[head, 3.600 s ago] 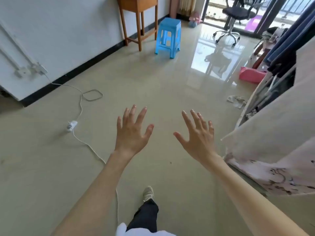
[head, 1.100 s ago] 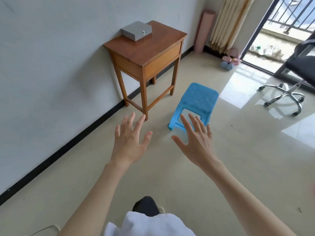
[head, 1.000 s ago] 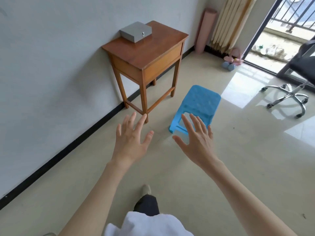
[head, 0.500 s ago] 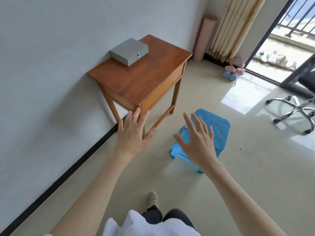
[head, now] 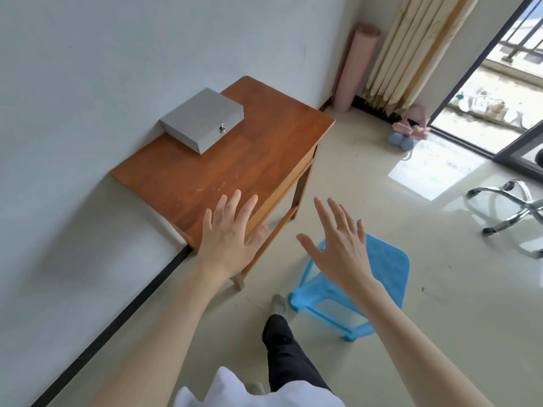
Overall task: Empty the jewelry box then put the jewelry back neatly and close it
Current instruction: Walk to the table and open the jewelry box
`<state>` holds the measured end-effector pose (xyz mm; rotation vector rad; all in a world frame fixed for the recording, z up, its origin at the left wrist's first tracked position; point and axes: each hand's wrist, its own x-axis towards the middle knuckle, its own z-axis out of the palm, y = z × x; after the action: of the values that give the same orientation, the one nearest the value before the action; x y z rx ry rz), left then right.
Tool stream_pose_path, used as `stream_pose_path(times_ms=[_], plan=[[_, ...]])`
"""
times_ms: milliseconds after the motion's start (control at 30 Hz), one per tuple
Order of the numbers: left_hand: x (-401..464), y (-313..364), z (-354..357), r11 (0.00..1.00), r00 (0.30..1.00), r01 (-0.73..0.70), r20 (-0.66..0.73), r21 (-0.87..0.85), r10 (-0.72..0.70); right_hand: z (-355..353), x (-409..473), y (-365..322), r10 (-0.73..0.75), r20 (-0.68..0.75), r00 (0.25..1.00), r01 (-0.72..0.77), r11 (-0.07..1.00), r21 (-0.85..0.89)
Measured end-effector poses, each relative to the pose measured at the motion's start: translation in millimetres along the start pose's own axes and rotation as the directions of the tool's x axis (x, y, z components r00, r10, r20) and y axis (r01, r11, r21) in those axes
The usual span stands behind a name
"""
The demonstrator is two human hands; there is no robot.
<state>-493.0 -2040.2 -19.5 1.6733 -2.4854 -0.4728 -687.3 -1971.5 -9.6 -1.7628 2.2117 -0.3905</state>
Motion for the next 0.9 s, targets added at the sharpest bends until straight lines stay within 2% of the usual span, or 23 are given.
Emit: stream_pose_path(times_ms=[267,567,900], plan=[[135.5,20.1,-18.8,1.0,1.0,-0.009,-0.025,0.016,0.01,-32.5,138.4,26.0,-0.013,-0.001,1.0,0.013,1.0,-0.01],[234.8,18.9,-17.8,1.0,1.0,0.024,-0.009,-0.006,-0.024,-40.1,237.3,43.7,-0.015,0.054,0.998,0.018,0.999,-0.045],[321.3,-46.9,-7.4,0.992,0.993,0.118,-0.005,0.034,-0.118,5.5,357.4,17.4,-0.097,0.101,0.99,0.103,0.994,-0.049]])
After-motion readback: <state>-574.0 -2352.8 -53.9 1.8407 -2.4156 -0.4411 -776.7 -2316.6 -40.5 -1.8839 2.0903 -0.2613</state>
